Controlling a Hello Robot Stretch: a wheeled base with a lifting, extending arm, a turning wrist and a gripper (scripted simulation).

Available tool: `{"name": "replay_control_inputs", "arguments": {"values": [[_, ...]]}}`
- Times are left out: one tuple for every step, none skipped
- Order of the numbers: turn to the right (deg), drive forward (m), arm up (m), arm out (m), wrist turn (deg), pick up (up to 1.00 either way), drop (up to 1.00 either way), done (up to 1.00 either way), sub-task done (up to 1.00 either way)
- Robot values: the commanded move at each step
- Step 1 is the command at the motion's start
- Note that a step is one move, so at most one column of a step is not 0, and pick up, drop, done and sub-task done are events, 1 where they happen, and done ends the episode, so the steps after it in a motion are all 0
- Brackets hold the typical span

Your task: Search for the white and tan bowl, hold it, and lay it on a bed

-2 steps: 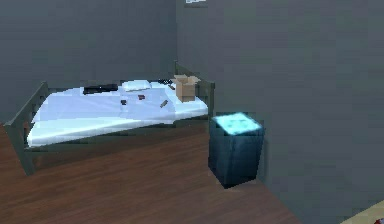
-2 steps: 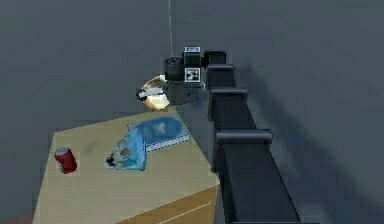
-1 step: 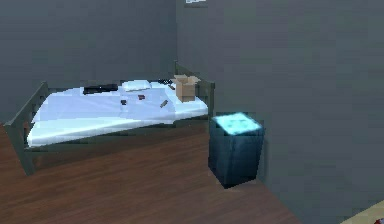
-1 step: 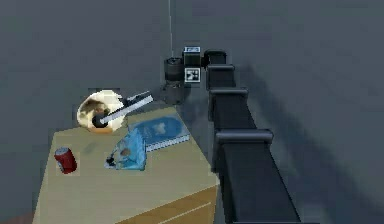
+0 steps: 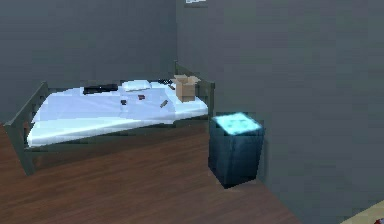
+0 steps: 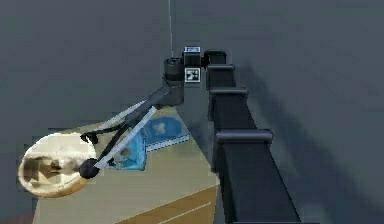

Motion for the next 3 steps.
{"name": "replay_control_inputs", "arguments": {"values": [[0.0, 0.00, 0.00, 0.00, -15.0, 0.00, 0.00, 0.00, 0.00], [0.0, 0.00, 0.00, -0.28, 0.0, 0.00, 0.00, 0.00, 0.00], [-45.0, 0.00, 0.00, 0.00, 0.0, 0.00, 0.00, 0.00, 0.00]]}}
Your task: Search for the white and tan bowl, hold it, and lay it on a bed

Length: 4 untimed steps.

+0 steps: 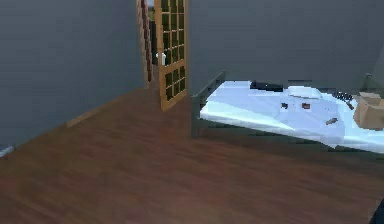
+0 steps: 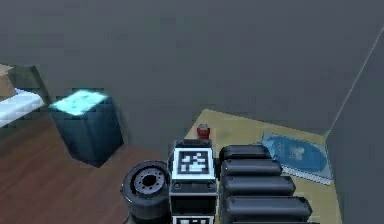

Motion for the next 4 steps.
{"name": "replay_control_inputs", "arguments": {"values": [[0.0, 0.40, 0.00, 0.00, 0.0, 0.00, 0.00, 0.00, 0.00], [36.0, 0.00, 0.00, 0.00, 0.0, 0.00, 0.00, 0.00, 0.00], [0.0, 1.00, 0.00, 0.00, 0.0, 0.00, 0.00, 0.00, 0.00], [3.0, 0.00, 0.00, 0.00, 0.0, 0.00, 0.00, 0.00, 0.00]]}}
